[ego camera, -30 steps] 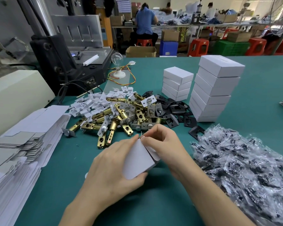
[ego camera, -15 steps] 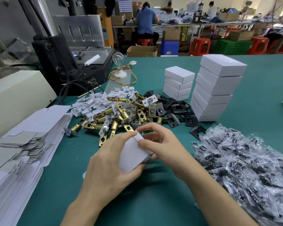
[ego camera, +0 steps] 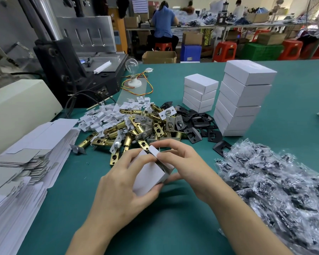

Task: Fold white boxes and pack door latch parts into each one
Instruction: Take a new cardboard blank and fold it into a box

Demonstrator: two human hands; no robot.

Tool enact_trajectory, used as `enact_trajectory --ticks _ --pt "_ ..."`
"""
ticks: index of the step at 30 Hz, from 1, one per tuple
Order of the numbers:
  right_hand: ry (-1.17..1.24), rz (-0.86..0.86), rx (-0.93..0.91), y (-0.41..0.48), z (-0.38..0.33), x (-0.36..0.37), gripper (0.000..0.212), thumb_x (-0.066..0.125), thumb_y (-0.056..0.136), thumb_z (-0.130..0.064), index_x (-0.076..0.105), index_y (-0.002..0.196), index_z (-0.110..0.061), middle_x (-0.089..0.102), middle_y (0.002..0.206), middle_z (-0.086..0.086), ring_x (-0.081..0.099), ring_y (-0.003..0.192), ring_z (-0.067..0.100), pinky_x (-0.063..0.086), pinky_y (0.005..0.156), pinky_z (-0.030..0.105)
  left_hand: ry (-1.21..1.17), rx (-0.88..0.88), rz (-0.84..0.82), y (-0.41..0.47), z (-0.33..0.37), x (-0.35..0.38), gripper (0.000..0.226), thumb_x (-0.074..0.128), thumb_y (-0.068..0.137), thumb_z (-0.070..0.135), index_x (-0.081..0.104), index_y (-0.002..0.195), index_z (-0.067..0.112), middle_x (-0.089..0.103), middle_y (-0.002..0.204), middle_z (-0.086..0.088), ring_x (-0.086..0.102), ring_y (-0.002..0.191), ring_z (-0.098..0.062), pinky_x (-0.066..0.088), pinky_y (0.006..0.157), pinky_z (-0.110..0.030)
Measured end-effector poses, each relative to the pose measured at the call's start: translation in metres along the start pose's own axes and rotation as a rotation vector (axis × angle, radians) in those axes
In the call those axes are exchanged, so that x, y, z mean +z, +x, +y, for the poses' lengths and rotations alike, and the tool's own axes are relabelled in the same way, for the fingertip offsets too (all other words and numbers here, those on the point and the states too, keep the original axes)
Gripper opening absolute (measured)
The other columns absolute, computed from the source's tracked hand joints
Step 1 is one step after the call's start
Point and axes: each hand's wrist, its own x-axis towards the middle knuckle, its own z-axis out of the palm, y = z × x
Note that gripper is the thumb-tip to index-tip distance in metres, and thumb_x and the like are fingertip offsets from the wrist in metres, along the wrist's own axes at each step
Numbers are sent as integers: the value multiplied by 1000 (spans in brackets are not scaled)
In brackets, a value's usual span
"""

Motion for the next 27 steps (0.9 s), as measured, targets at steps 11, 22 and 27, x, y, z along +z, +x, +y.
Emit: enact_trajectory --ticks 11,22,27 --pt "-46 -5 -39 -1 -1 0 23 65 97 -14 76 108 -31 76 99 3 73 88 12 56 62 23 -15 42 94 -2 2 -1 55 76 76 54 56 126 43 58 134 21 66 100 -10 59 62 -37" --pt "-77 39 -67 1 5 9 15 70 97 -27 78 107 -35 71 91 2 60 78 4 45 65 11 -61 -32 27 -4 7 -5 73 76 71 60 46 136 49 47 129 48 49 101 25 42 70 -5" --pt "-60 76 -76 1 12 18 15 64 99 -34 78 103 -38 72 96 -3 62 92 -4 45 74 4 -64 -32 2 -5 8 -3 74 74 70 67 41 136 60 52 119 46 55 94 16 44 69 -9"
